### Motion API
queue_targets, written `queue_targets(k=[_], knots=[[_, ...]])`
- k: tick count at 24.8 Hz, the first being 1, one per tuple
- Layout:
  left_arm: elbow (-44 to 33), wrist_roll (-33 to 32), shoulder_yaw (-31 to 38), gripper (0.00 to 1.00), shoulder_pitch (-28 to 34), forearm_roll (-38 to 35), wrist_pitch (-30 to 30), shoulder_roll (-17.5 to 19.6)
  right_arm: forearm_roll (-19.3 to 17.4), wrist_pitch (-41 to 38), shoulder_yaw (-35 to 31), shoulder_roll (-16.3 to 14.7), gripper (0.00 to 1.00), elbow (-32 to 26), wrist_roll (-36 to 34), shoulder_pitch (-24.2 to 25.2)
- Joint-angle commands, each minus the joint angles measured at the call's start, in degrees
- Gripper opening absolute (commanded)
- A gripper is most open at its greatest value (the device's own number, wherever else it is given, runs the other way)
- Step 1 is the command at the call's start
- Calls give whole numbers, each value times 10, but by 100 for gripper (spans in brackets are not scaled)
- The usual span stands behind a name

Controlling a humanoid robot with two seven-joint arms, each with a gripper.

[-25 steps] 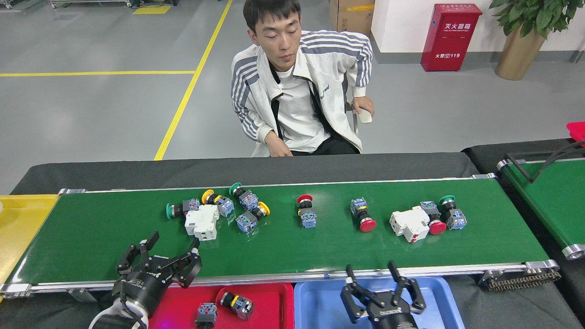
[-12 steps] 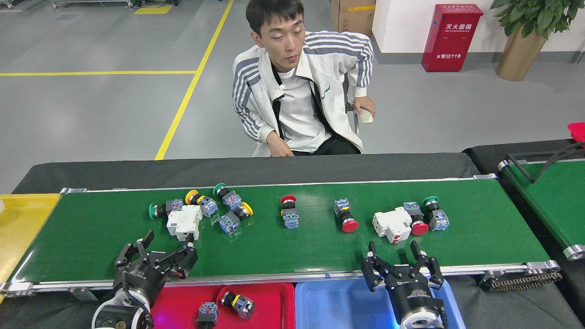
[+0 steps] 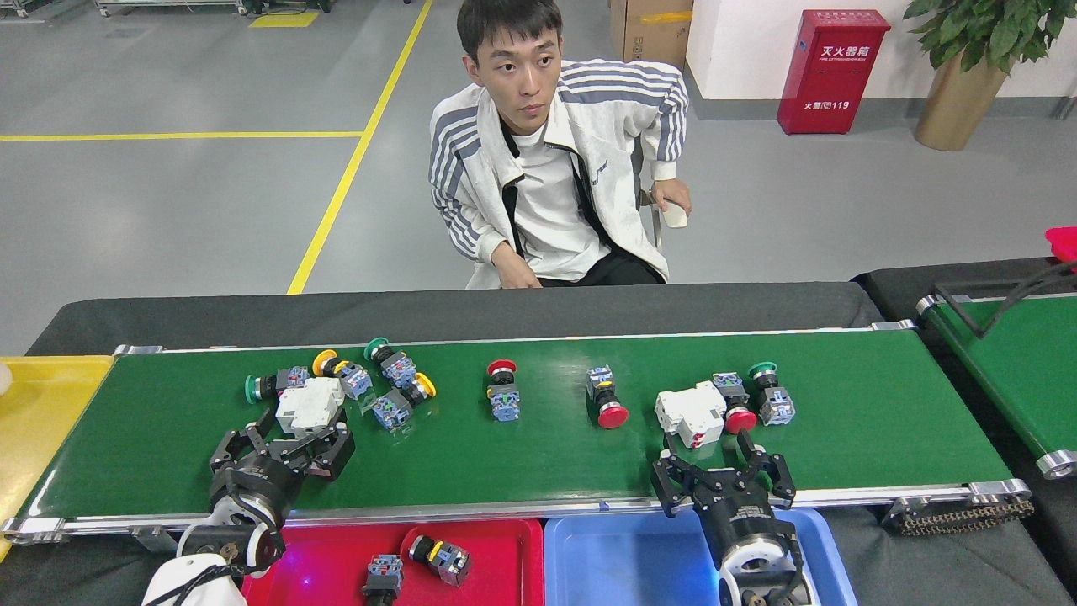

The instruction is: Pick switch part from conveyor to tray

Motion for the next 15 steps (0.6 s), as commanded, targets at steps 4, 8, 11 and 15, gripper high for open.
queue_targets(k=[4, 8, 11, 15], knots=[[-11, 71, 3, 4, 4, 28, -8, 5, 1, 16, 6, 10, 78, 34, 0, -40], [-79, 72, 3, 4, 42, 34, -42, 9, 0, 15, 13, 6, 28, 38, 0, -47], [-168, 69, 3, 6, 95, 33, -73, 16, -6, 9, 14, 6, 6, 37, 0, -47], [-237, 67, 3, 6, 140, 32, -85, 17, -7, 2, 13, 7, 2, 30, -3, -47]])
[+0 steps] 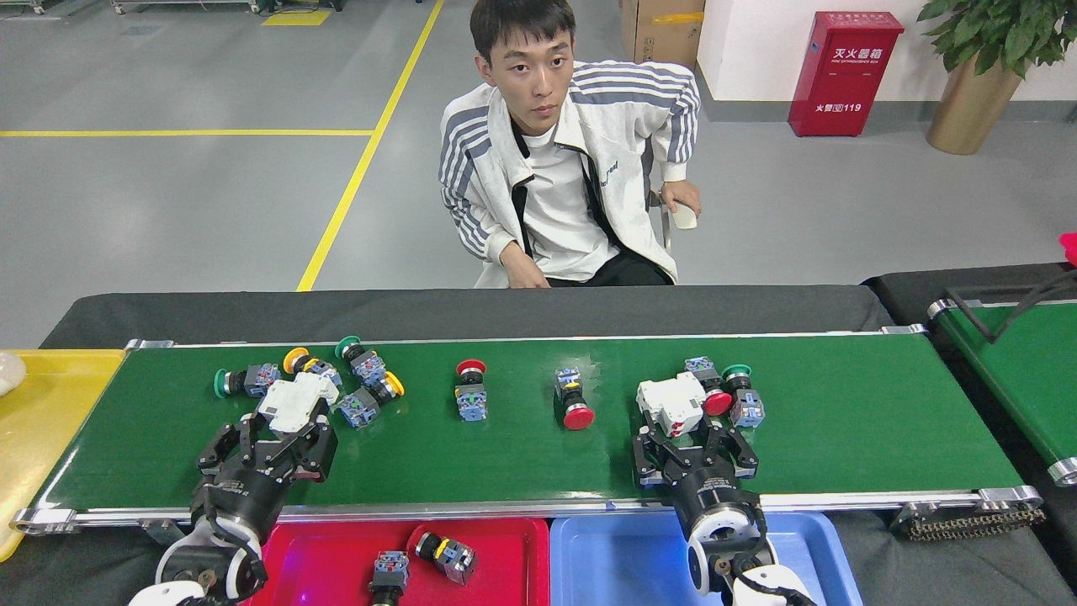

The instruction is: Pick switch part from conveyor to tray

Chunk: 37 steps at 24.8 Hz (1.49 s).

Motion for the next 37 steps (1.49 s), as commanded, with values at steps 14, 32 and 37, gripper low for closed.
queue_targets(k=[14, 32, 37], knots=[[-143, -7, 9, 6, 49, 4, -86, 7, -189, -473, -172, -187, 9, -198, -47, 168], [-115, -57, -307, 47, 75, -188, -115, -159, -156, -514, -305, -62, 96, -223, -33, 270], [-107, -54, -342, 100, 67, -192, -13, -153, -53, -267, -289, 1, 92, -251, -33, 266]])
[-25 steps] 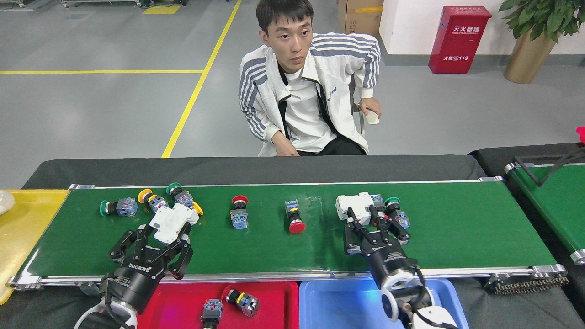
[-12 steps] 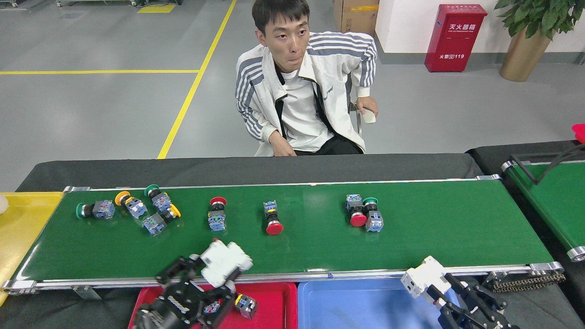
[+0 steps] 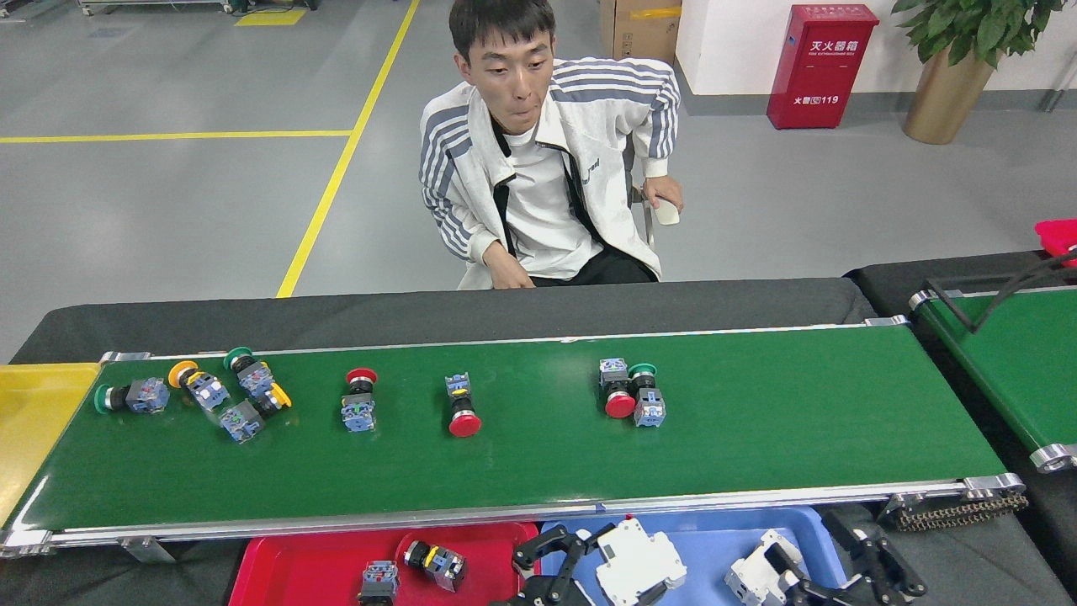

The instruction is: Pick switch part from conveyor to tray

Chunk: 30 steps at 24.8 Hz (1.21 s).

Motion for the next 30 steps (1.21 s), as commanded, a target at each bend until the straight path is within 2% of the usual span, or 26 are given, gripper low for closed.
queue_targets(k=[1, 5, 8, 12, 15, 18, 20, 25, 27, 30], knots=[[-9, 7, -1, 100, -4, 2, 29, 2, 15, 89, 7, 11, 92, -30, 0, -3], [-24, 8, 33, 100, -2, 28, 29, 4, 47, 130, 10, 13, 91, -64, 1, 9], [-47, 9, 93, 100, 5, 44, 35, 4, 62, 140, 18, 13, 91, -67, 2, 7], [-65, 24, 294, 100, 41, 52, 26, 10, 82, 140, 48, 12, 91, -67, 2, 8], [-63, 50, 439, 100, 58, 70, -6, 53, 98, 140, 74, 13, 91, -70, 16, 6], [-52, 61, 550, 100, 101, 147, -66, 91, 99, 140, 82, 11, 91, -72, 27, 7], [-46, 61, 584, 100, 119, 180, -95, 102, 98, 140, 82, 10, 91, -72, 27, 7], [-35, 61, 585, 100, 113, 184, -103, 100, 99, 140, 82, 10, 91, -72, 28, 7], [-30, 61, 585, 100, 99, 182, -104, 102, 99, 139, 83, 11, 91, -72, 30, 7], [16, 60, 569, 100, 58, 179, -105, 114, 99, 139, 100, 9, 91, -72, 30, 7]])
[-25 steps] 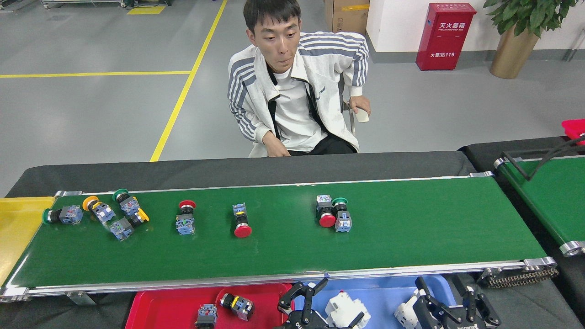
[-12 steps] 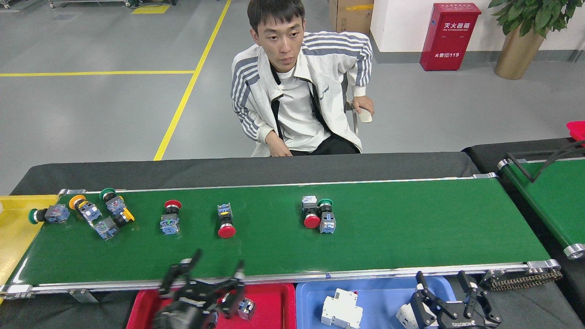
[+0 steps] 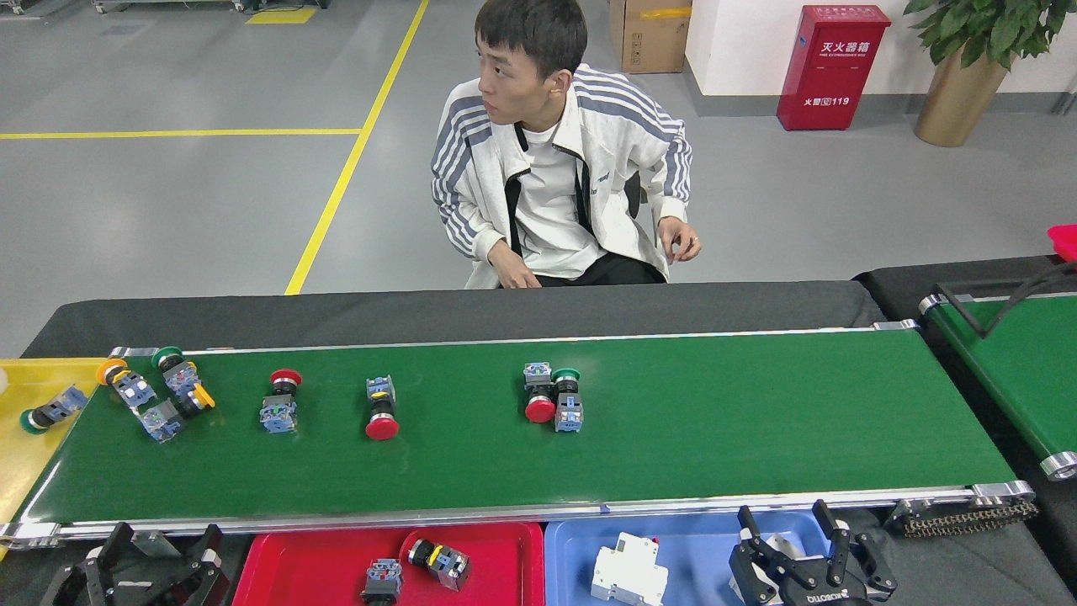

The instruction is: Pick switch part from conveyor to tray

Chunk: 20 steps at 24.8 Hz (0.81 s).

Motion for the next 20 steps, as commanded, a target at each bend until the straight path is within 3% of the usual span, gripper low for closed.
queue_targets(k=[1, 4, 10, 15, 20], knots=[[22, 2, -20, 100, -33, -2, 2, 15, 0, -3, 7, -3, 91, -9, 0, -3], [94, 0, -59, 100, -108, -9, 9, 40, 0, -3, 8, -2, 91, -9, 0, -6], [215, 0, -69, 100, -203, -52, 49, 43, 3, -3, 12, -7, 91, -9, 0, -12], [280, 1, -74, 100, -253, -56, 81, 52, 3, -3, 13, -4, 91, -9, 0, -13], [392, 9, -121, 100, -315, -56, 170, 88, 3, -5, 13, -5, 92, -9, 0, -16]])
